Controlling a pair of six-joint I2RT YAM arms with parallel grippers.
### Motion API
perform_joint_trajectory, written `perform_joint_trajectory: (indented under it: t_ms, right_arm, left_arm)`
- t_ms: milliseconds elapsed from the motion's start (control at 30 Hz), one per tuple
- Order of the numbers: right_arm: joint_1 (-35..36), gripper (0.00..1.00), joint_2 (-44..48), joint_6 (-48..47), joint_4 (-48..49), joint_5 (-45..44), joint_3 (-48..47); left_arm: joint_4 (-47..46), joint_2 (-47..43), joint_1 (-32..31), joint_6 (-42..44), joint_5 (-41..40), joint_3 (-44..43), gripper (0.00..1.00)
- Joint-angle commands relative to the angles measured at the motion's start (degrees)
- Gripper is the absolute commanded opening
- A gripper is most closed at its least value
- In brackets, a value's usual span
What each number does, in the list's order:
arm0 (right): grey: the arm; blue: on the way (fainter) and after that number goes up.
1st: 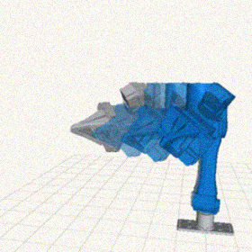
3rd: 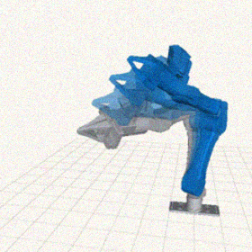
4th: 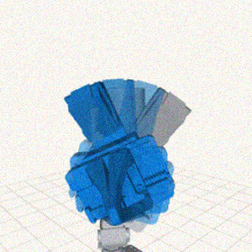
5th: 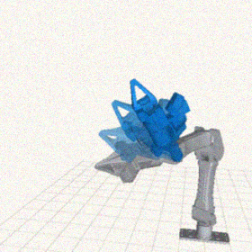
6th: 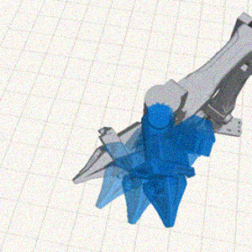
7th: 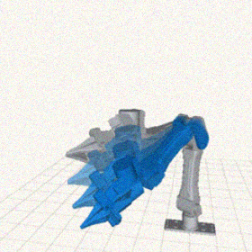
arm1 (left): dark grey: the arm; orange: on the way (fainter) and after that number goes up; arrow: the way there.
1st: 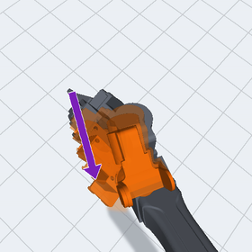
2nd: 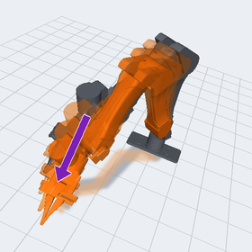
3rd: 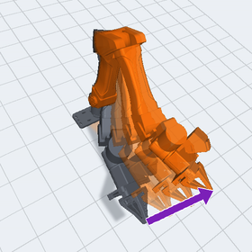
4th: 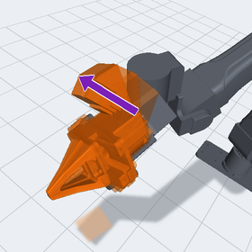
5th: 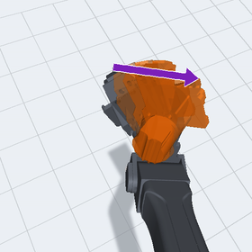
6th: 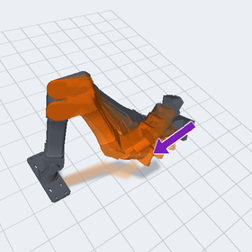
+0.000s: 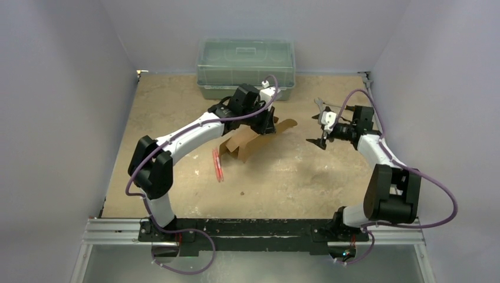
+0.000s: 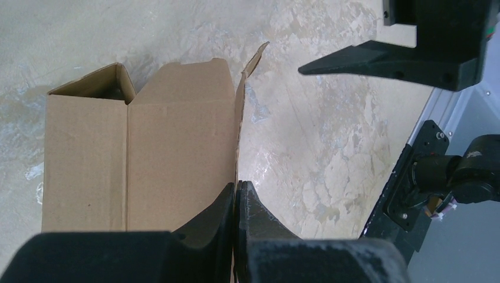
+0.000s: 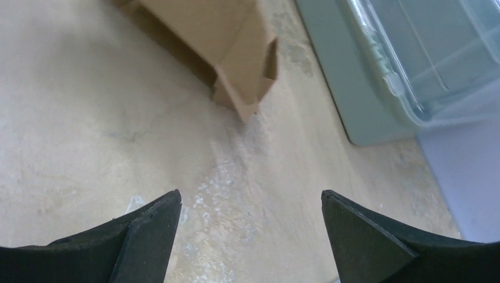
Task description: Fold the paper box
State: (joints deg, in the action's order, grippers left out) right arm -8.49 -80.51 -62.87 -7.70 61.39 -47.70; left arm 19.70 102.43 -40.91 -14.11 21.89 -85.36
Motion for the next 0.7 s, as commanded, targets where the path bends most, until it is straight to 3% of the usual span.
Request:
perform_joint_trajectory:
  t_ms: [0, 33, 100, 133, 167, 467, 667]
  right_arm:
    - [-0.23, 0.92, -6.04, -43.22, -32.65, 11.17, -6.10]
    - [-0.29, 0.92, -8.40, -49.63, -41.66, 13.02, -8.22]
    - [-0.49, 0.92, -14.92, -74.42, -59.96, 14.52, -13.26]
    - [-0.98, 0.93, -18.30, -82.30, -69.01, 15.52, -15.40]
    - [-1.50, 0.98, -20.34, -81.94, -70.70, 17.74, -16.57]
    - [-7.40, 0.99, -19.28, -75.74, -70.62, 20.38, -17.86]
    - [-14.78, 0.99, -18.49, -64.63, -70.36, 14.82, -20.21]
  left_arm:
    - [-2.69, 0.59, 1.12, -1.27, 4.11, -0.08, 0.00]
    - [-2.84, 0.82, 1.26, -1.40, 4.91, -0.27, 0.00]
    - [-3.17, 1.45, 1.70, -1.61, 6.70, -0.67, 0.00]
    - [-3.10, 1.79, 1.93, -1.67, 7.43, -0.97, 0.00]
    - [-3.05, 2.11, 2.05, -1.63, 7.90, -1.41, 0.00]
    - [-2.81, 4.32, 2.41, -1.93, 10.59, -3.71, 0.00]
    - [-3.30, 5.08, 2.41, -2.60, 11.42, -3.82, 0.00]
